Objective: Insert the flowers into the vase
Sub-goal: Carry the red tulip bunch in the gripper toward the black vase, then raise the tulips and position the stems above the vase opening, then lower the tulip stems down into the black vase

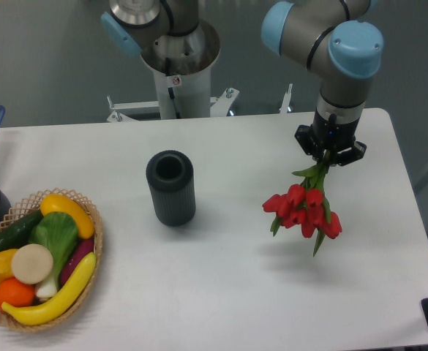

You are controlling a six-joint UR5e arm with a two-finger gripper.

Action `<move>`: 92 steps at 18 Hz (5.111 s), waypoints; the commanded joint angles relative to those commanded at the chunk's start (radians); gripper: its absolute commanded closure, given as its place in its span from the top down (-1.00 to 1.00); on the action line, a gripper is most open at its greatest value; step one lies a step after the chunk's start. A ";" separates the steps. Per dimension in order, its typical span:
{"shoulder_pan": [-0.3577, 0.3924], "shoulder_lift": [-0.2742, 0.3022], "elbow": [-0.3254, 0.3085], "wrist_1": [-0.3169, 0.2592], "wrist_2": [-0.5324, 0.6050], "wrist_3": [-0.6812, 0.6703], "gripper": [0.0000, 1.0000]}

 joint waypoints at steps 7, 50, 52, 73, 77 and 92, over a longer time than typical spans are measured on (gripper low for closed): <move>-0.023 0.012 -0.003 -0.005 -0.006 -0.005 -1.00; -0.017 0.153 -0.136 0.229 -1.147 -0.285 -1.00; -0.017 0.169 -0.150 0.233 -1.147 -0.284 -1.00; -0.032 0.311 -0.373 0.334 -1.253 -0.262 -1.00; -0.032 0.315 -0.388 0.336 -1.252 -0.258 -1.00; -0.035 0.299 -0.459 0.342 -1.249 -0.147 -1.00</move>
